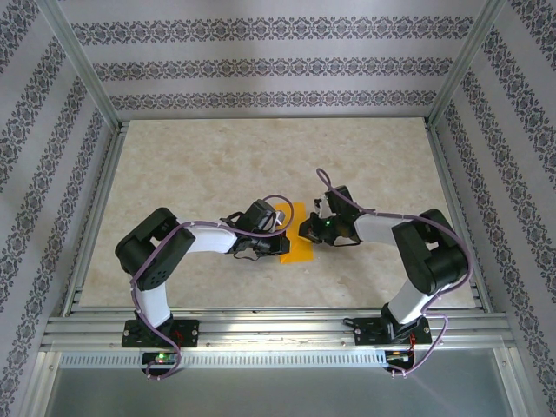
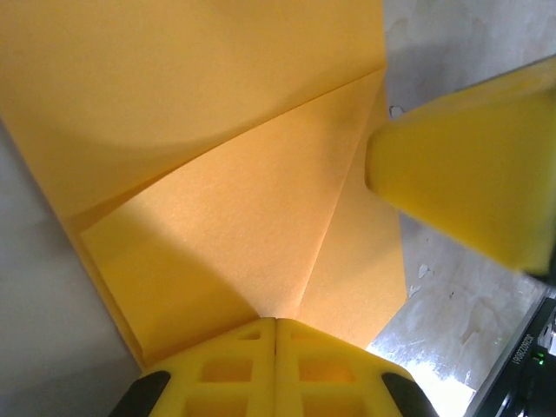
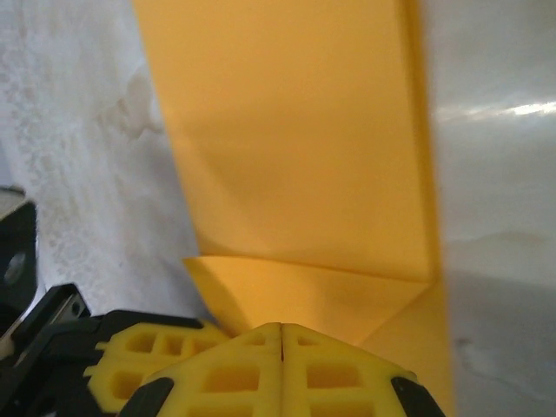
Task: Fold a paper plane with a square sheet of paper (pick it up from the middle)
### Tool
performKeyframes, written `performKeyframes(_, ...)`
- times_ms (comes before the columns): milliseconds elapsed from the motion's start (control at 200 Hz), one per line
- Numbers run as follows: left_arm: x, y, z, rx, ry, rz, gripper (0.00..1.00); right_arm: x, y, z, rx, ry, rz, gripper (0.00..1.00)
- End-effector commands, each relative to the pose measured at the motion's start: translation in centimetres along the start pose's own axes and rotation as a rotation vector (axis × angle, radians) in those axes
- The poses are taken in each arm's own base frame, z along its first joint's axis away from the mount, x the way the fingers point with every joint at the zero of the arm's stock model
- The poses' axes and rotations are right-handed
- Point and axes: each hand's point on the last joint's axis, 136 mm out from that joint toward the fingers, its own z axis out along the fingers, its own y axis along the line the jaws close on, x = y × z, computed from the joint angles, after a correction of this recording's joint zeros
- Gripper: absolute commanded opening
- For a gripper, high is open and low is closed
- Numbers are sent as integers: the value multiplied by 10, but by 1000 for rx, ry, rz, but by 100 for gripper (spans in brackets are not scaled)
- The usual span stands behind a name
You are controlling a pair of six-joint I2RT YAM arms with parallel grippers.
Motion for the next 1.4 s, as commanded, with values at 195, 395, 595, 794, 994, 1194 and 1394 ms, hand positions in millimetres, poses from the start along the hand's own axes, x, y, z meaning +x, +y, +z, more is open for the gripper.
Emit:
performKeyframes(195,20,37,0,-146,62,-35,0,42,-24,29,88,119,7,0)
performKeyframes(395,24,40,0,-153,73,-38,0,20,-40,21,122,55,41,0)
performKeyframes(595,26,42,0,-156,80,-38,0,-20,-43,6,105,-31,70,0)
performKeyframes(794,24,38,-3,-144,62,-39,0,-54,-44,-6,125,-95,106,0)
performKeyframes(994,7,12,-15,-82,8,-9,0,-60,-27,-25,102,-159,86,0)
performKeyframes(1194,-36,-24,-35,-47,-120,56,7,-25,-13,-41,58,-149,83,4)
performKeyframes(1394,-45,8,-34,-160,-67,15,3,11,-17,-51,22,-117,129,4)
